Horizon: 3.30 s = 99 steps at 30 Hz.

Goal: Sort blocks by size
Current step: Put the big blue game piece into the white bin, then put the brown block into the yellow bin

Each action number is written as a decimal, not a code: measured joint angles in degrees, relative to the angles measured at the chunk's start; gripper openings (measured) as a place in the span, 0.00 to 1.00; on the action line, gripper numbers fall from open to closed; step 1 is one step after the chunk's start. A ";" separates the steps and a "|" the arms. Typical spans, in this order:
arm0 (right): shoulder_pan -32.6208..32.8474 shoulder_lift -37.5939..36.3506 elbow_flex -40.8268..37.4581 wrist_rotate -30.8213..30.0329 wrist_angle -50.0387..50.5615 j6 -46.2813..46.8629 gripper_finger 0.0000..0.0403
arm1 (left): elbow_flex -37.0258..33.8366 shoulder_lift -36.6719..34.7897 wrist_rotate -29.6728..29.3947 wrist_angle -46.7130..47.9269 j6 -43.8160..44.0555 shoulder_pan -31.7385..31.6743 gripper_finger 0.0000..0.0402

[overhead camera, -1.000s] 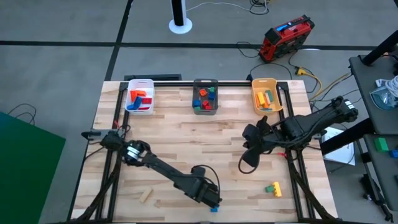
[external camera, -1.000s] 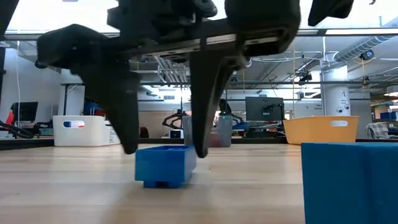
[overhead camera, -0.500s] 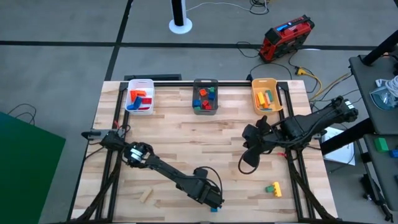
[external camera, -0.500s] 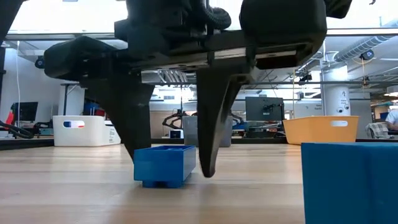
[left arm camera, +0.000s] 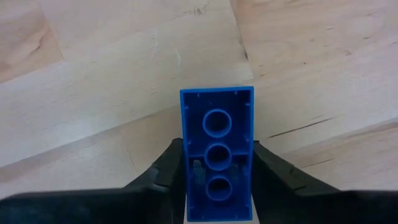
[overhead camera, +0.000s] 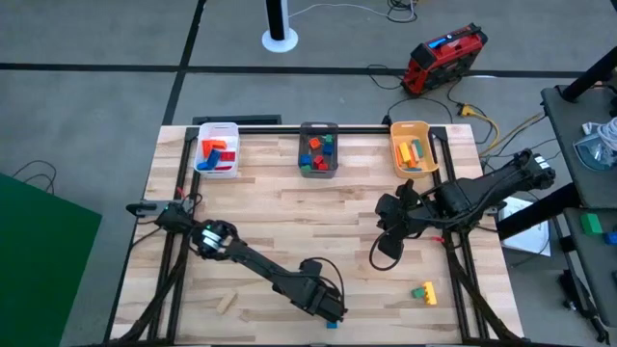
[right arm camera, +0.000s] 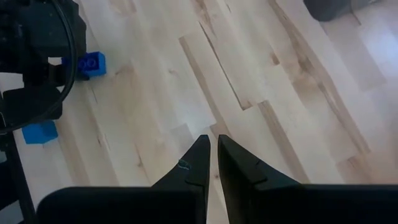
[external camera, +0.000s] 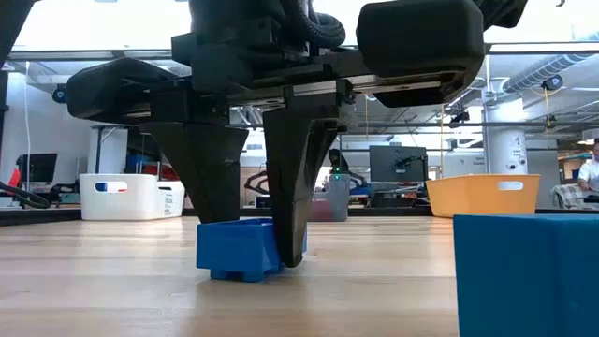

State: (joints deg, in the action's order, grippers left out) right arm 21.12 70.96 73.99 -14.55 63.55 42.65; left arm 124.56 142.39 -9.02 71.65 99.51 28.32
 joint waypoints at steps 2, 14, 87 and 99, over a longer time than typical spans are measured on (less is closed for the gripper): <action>0.00 0.00 -0.01 0.00 0.00 -0.19 0.06 | 1.70 0.16 0.20 1.65 -0.18 -0.02 0.29; 0.00 -0.02 -0.01 -0.02 -0.06 -2.48 0.06 | 4.37 -9.92 -2.86 18.20 -5.71 -2.08 0.31; -28.64 10.08 -0.28 16.54 -12.81 -7.15 0.06 | -64.29 -70.77 6.74 -10.09 -53.32 -54.03 0.44; -25.56 9.86 -0.30 17.59 -12.41 -9.70 0.06 | -64.29 -73.79 7.25 -9.65 -30.41 -20.03 0.44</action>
State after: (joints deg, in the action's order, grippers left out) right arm -4.44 80.82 73.69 3.05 51.13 32.95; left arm 60.27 68.59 -1.77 62.00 69.10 8.29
